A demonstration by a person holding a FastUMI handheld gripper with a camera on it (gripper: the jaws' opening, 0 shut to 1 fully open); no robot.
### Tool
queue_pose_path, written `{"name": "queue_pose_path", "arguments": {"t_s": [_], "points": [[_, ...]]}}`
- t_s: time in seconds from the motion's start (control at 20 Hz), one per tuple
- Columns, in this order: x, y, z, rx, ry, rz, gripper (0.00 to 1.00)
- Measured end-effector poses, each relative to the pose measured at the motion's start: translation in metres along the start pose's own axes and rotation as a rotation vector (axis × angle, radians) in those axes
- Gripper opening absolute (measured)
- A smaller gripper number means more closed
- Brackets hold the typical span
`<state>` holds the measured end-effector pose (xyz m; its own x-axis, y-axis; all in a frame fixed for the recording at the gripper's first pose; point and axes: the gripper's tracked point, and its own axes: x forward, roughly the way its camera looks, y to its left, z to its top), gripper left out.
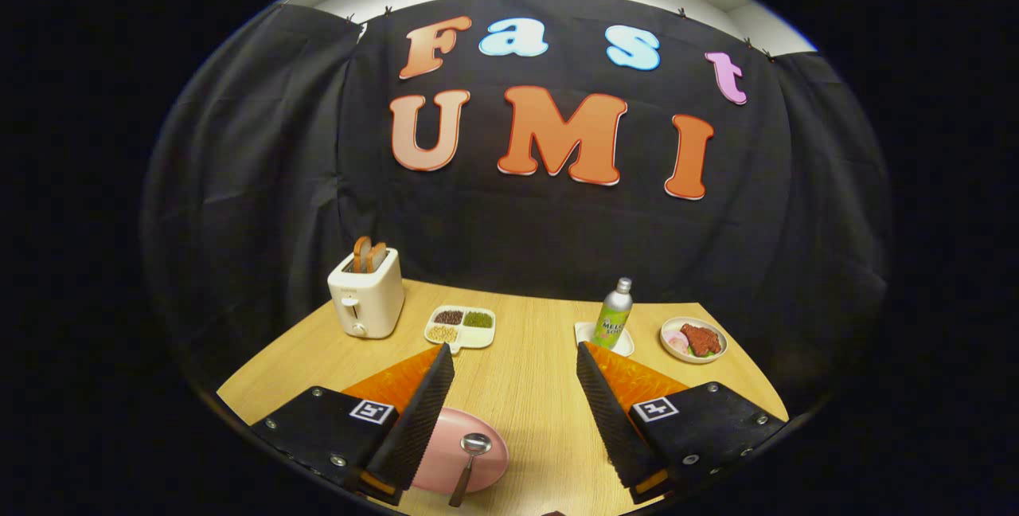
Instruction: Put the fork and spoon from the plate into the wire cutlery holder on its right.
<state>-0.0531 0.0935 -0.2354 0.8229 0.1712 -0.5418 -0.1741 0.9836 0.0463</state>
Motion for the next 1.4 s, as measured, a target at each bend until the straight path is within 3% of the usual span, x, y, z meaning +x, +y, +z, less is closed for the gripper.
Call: {"name": "queue_pose_path", "arguments": {"t_s": [0.4, 0.65, 0.9, 1.4], "points": [[0.017, 0.032, -0.103, -0.001, 0.284, 0.056, 0.88], [0.017, 0.051, -0.149, 0.019, 0.441, 0.121, 0.77], [0.019, 0.051, -0.186, -0.012, 0.57, 0.11, 0.68], [0.016, 0.066, -0.236, 0.043, 0.768, 0.127, 0.29]]}}
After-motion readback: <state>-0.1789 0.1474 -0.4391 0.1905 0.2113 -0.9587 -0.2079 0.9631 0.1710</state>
